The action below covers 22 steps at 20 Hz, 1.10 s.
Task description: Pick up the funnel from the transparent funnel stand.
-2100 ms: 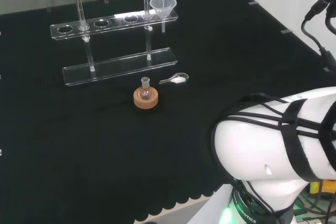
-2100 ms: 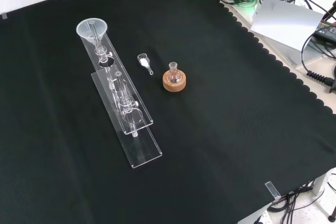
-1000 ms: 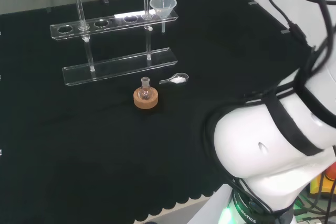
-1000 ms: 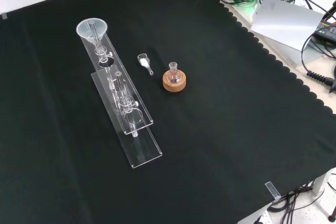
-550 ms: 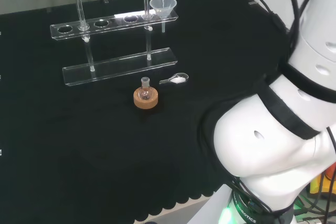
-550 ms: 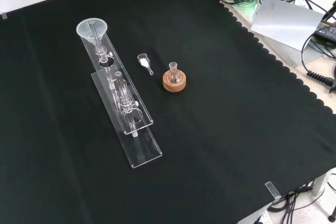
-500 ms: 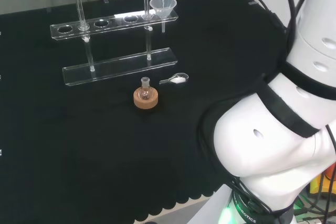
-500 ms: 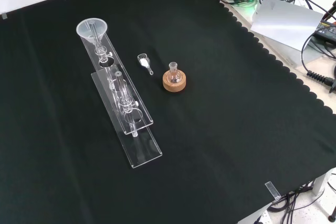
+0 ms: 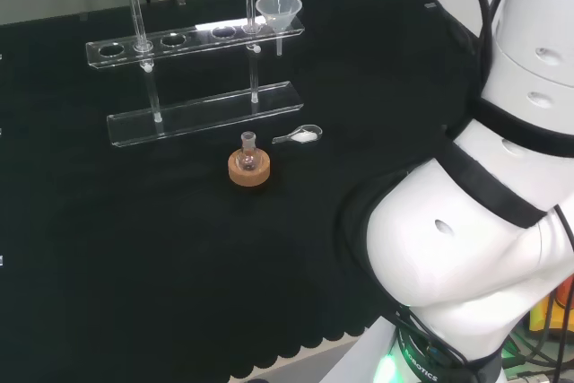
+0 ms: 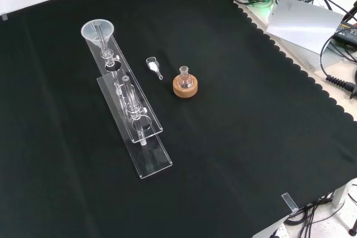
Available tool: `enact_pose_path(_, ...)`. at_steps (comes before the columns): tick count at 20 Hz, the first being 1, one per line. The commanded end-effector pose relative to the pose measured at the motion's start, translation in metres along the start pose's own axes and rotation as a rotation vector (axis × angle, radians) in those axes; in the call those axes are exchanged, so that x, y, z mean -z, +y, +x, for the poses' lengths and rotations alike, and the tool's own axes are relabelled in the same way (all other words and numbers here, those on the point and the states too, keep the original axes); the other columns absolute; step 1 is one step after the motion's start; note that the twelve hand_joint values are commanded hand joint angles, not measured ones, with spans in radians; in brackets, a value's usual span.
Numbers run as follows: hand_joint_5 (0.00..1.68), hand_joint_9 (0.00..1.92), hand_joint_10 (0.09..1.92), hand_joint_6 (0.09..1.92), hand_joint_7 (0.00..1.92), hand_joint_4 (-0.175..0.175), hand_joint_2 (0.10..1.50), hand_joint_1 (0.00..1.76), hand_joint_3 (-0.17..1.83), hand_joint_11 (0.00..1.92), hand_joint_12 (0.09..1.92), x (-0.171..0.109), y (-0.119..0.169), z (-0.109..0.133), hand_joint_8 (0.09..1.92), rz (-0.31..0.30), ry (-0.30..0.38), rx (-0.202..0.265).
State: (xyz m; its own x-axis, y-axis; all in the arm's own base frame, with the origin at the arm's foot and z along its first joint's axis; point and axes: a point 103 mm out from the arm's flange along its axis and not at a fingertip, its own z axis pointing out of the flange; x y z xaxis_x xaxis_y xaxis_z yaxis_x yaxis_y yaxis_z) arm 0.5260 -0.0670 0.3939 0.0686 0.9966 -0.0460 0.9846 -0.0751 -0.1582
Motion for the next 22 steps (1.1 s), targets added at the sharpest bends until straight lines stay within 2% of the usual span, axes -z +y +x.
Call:
enact_pose_path(1,0.21,0.23,0.65,0.09,0.10,-0.001,1.10,0.06,0.32,0.04,1.40,-0.039,0.039,-0.015,0.50,0.097,-0.008,0.037)
enact_pose_path(8,0.20,0.25,0.66,0.09,0.09,-0.003,1.02,0.22,0.28,0.05,1.41,-0.046,0.055,-0.019,0.53,0.144,-0.043,0.035)
enact_pose_path(12,0.19,0.25,0.67,0.09,0.08,-0.004,1.00,0.26,0.26,0.05,1.41,-0.054,0.063,-0.025,0.54,0.172,-0.033,0.040)
enact_pose_path(22,0.13,0.23,0.70,0.09,0.01,-0.003,0.88,0.39,0.21,0.05,1.42,-0.079,0.077,-0.023,0.58,0.219,-0.048,0.088)
